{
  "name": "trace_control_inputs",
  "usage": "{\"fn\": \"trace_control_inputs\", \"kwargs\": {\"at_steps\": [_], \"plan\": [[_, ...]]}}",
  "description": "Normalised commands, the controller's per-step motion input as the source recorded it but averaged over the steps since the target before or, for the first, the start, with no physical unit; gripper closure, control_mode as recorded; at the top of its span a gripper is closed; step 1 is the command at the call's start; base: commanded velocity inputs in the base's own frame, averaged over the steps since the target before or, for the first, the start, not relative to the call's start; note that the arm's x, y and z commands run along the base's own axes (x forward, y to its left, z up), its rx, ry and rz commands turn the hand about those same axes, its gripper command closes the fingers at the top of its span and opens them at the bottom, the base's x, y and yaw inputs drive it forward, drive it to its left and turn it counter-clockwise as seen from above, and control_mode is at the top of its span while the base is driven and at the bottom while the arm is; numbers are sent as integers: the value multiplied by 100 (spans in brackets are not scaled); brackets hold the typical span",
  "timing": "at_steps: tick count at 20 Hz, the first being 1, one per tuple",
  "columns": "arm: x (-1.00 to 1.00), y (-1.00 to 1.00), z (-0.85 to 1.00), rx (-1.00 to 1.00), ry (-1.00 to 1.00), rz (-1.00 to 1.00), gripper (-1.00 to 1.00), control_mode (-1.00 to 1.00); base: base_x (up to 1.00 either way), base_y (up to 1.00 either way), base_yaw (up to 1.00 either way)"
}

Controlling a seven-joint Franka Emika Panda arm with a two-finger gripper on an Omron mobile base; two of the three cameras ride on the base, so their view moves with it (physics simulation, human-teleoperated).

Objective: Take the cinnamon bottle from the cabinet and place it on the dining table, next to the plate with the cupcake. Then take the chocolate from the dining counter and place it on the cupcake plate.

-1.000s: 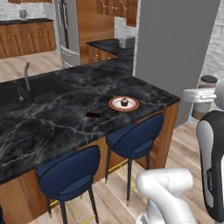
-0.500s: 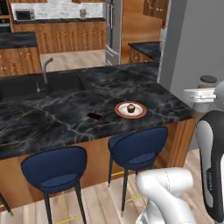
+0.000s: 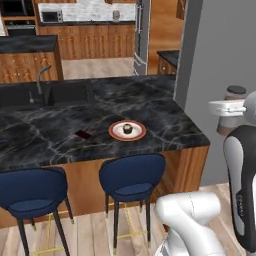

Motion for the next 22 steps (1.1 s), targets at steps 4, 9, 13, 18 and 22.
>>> {"fn": "trace_control_inputs", "kwargs": {"at_steps": [4,9,13,18,22], "plan": [[0,0,0,0,0,0,100,100,79,-10,-8],[0,0,0,0,0,0,100,100,47,13,-2],[0,0,0,0,0,0,100,100,75,6,0],[0,0,0,0,0,0,100,100,97,16,0],[50,1,-27,0,0,4,100,-100,44,4,0]]}}
